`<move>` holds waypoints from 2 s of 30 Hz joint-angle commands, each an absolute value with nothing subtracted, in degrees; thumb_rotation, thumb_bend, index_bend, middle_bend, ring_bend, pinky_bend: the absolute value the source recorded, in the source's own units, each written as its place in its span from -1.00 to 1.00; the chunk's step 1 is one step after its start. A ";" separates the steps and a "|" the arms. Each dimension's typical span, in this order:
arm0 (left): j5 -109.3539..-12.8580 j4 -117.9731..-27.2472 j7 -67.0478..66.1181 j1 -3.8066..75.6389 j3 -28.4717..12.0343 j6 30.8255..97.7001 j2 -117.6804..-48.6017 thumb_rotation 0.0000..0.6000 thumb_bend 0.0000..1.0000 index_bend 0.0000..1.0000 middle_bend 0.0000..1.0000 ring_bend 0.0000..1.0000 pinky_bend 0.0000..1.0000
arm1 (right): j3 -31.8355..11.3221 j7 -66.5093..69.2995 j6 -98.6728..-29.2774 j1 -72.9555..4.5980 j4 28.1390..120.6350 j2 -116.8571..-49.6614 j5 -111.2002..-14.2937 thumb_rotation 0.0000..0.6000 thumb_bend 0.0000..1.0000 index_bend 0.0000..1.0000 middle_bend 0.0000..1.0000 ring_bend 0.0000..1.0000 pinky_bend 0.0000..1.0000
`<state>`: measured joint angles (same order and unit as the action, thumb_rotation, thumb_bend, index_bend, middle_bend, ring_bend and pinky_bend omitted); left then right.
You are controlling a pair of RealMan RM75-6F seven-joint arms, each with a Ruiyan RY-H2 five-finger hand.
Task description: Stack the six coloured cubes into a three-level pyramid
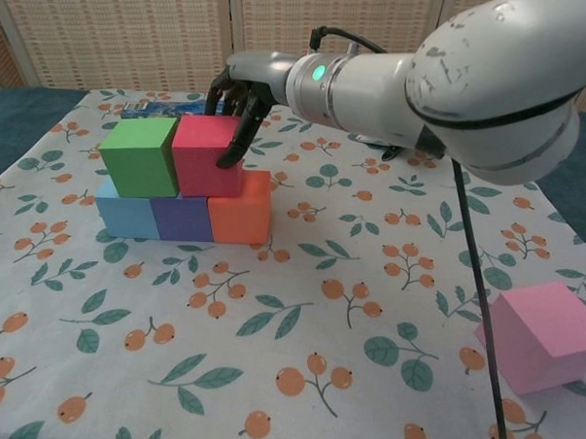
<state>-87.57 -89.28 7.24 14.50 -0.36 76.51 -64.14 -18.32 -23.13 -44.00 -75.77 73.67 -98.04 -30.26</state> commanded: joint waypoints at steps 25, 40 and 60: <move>-87.72 -88.66 7.79 14.58 -0.43 75.80 -64.37 1.00 -0.41 -0.62 -0.76 -0.96 -0.86 | -18.63 -24.21 -43.56 -76.04 73.93 -98.24 -28.69 1.00 -0.68 -0.34 -0.23 -0.60 -0.82; -87.68 -88.43 8.06 14.55 -0.46 75.67 -64.48 1.00 -0.42 -0.63 -0.77 -0.97 -0.86 | -18.26 -25.04 -43.53 -76.37 73.60 -98.58 -28.01 1.00 -0.68 -0.51 -0.27 -0.67 -0.87; -88.10 -88.77 6.76 16.15 -0.97 73.96 -63.93 1.00 -0.41 -0.63 -0.78 -0.97 -0.85 | -18.00 -24.94 -43.73 -75.90 74.91 -98.03 -28.52 1.00 -0.81 -0.90 -0.51 -0.80 -0.96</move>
<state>-88.05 -88.68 6.89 16.01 -0.88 74.11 -64.04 -17.99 -24.94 -43.71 -75.91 74.90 -98.05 -28.54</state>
